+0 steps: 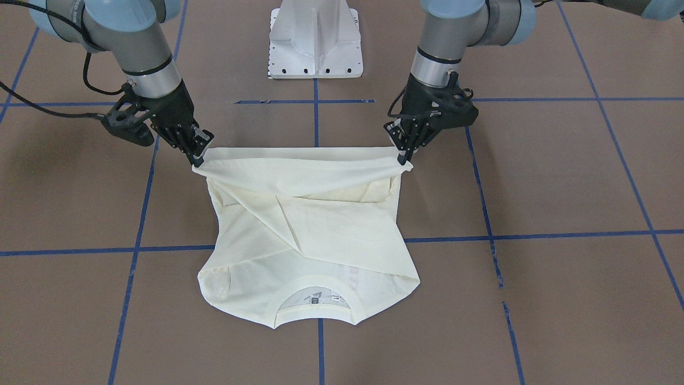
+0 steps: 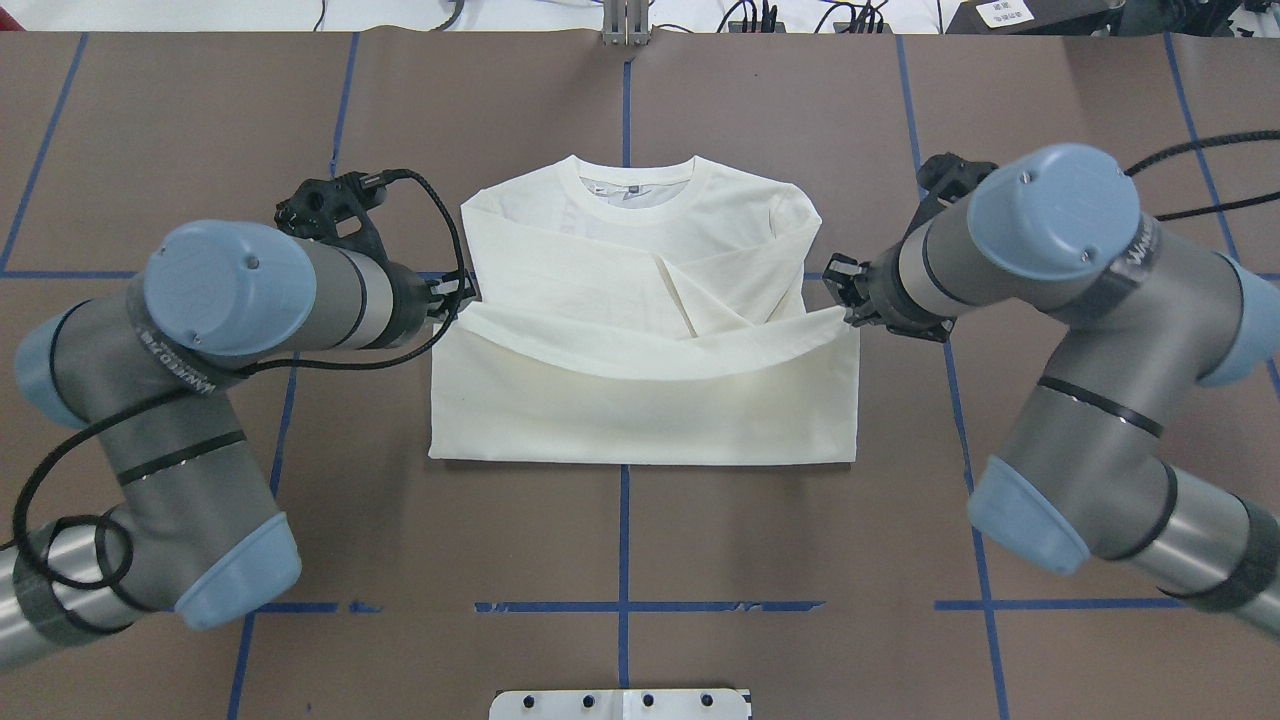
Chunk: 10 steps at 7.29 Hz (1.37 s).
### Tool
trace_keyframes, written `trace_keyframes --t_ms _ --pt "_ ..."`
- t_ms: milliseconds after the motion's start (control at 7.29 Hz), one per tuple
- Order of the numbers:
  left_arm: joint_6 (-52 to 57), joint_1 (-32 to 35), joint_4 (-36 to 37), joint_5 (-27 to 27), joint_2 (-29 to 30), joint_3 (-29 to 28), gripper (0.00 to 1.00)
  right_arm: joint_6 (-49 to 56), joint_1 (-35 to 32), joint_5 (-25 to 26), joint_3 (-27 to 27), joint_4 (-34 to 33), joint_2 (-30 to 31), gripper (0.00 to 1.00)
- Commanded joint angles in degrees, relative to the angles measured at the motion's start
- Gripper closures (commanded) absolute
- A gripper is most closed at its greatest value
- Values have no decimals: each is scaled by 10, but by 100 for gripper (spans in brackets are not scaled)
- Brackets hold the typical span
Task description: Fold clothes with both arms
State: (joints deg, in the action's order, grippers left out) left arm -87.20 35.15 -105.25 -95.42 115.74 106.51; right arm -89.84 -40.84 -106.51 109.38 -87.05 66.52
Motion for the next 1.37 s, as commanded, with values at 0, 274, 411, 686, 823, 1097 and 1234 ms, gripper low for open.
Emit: trace_keyframes --t_ms 0,274,411,686,823,1097,1234 --pt "47 56 -105 -5 34 -143 100 58 -53 -12 -148 6 -87 100" --pt "49 58 -143 -2 63 -216 100 65 -61 -12 -277 43 -155 100" --pt "50 58 -176 1 68 -246 100 67 -62 -11 -322 100 -155 100" --pt "50 57 -210 1 75 -280 100 71 -62 -10 -342 118 -161 100" --pt "50 57 -217 1 83 -292 100 76 -62 -9 -351 120 -163 100" --pt "50 56 -218 1 99 -307 80 77 -61 -5 -367 120 -174 100" --pt "51 57 -218 1 99 -308 65 78 -60 -5 -367 121 -175 100"
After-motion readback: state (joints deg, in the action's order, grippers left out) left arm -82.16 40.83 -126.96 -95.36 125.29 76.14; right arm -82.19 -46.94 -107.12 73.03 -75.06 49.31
